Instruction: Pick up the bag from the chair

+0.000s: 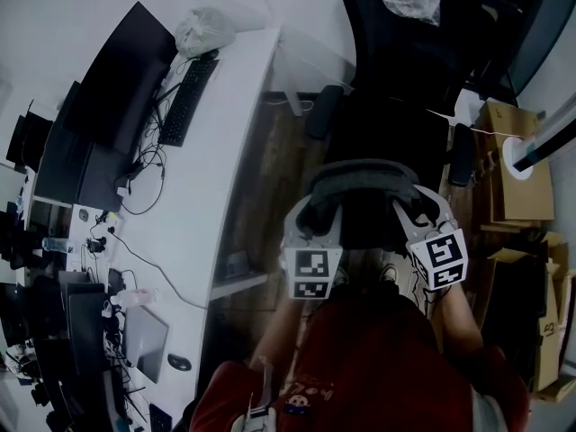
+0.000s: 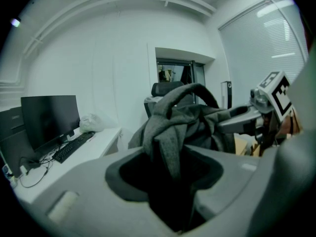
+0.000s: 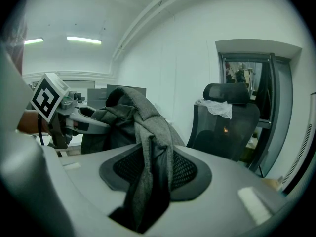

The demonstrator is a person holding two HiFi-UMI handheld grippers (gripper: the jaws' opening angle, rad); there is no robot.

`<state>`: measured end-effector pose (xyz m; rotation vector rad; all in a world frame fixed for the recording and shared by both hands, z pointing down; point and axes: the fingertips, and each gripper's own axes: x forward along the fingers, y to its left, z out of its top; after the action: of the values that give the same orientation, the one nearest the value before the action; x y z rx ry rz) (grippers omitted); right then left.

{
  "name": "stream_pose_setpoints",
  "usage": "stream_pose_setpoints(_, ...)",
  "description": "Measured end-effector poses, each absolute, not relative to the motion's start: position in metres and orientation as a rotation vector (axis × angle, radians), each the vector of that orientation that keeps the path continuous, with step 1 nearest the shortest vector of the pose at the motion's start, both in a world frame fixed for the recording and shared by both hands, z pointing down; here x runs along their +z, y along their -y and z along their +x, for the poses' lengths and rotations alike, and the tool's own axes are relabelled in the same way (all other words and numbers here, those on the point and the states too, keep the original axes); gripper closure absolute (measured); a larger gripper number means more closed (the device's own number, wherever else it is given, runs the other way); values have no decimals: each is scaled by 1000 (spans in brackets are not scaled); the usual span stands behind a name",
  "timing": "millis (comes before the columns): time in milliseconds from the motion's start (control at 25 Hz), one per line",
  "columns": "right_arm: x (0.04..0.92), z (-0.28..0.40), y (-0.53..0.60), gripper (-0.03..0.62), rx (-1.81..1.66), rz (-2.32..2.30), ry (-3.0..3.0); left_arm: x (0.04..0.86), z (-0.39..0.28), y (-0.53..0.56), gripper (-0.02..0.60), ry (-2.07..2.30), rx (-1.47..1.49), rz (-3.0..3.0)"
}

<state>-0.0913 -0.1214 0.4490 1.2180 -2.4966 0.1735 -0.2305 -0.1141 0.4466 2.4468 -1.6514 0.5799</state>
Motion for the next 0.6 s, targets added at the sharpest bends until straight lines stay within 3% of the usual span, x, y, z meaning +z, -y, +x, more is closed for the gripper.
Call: stream_pose_setpoints(600,443,-82,127,441,141,1216,2508,439,-221,118,388,1668,582,2449)
